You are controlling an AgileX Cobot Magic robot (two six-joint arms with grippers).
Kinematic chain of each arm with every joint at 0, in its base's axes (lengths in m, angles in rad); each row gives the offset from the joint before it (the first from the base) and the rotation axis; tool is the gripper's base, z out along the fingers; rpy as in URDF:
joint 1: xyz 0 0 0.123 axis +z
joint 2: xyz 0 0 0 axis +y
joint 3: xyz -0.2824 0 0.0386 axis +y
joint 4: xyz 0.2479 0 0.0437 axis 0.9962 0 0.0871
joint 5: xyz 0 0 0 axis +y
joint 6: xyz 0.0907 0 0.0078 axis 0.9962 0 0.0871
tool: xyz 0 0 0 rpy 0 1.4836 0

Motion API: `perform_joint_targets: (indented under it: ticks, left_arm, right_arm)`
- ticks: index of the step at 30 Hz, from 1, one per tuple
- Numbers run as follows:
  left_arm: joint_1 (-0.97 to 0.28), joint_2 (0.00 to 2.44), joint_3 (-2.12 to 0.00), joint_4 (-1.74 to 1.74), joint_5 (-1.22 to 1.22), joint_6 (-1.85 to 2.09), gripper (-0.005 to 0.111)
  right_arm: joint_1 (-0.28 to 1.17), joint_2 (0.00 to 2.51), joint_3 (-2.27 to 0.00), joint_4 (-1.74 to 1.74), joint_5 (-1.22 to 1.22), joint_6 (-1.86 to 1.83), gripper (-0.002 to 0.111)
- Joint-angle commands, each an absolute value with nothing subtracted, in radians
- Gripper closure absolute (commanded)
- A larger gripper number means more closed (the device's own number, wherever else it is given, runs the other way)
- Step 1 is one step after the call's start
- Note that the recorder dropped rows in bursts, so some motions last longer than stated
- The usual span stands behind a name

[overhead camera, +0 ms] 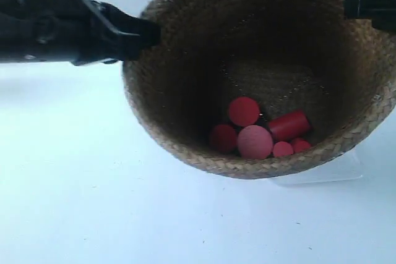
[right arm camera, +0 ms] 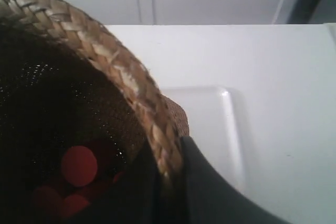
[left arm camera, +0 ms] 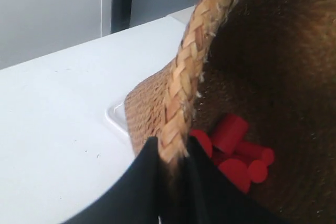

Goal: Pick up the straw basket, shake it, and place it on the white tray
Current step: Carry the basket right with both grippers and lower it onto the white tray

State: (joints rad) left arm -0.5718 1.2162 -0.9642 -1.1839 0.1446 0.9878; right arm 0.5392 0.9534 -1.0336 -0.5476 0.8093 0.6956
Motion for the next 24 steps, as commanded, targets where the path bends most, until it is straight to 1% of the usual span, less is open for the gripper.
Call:
perform_joint_targets:
  ticks: [1, 6, 12, 16, 20, 24]
  left_arm:
    - [-0.61, 1.338, -1.053, -1.203, 0.053, 1.008, 0.107]
    - [-0.573, 1.423, -1.185, -1.203, 0.177, 0.962, 0.107]
    - [-0.569, 1.552, -1.304, -1.183, 0.234, 0.928, 0.107]
    - [-0.569, 1.631, -1.37, -1.029, 0.267, 0.78, 0.107]
    - [-0.569, 1.681, -1.433, -0.856, 0.287, 0.607, 0.107]
    - [-0.569, 1.732, -1.499, -0.836, 0.316, 0.591, 0.107]
  right_arm:
    - [0.504, 1.002, -1.084, -0.77, 0.937, 0.739, 0.108]
    - [0.372, 1.084, -1.106, -0.751, 0.951, 0.699, 0.108]
    - [0.196, 1.174, -1.106, -0.605, 0.831, 0.593, 0.108]
    - [0.089, 1.245, -1.106, -0.442, 0.749, 0.49, 0.108]
    - [0.025, 1.321, -1.108, -0.421, 0.738, 0.474, 0.108]
    - [-0.001, 1.383, -1.121, -0.417, 0.729, 0.472, 0.108]
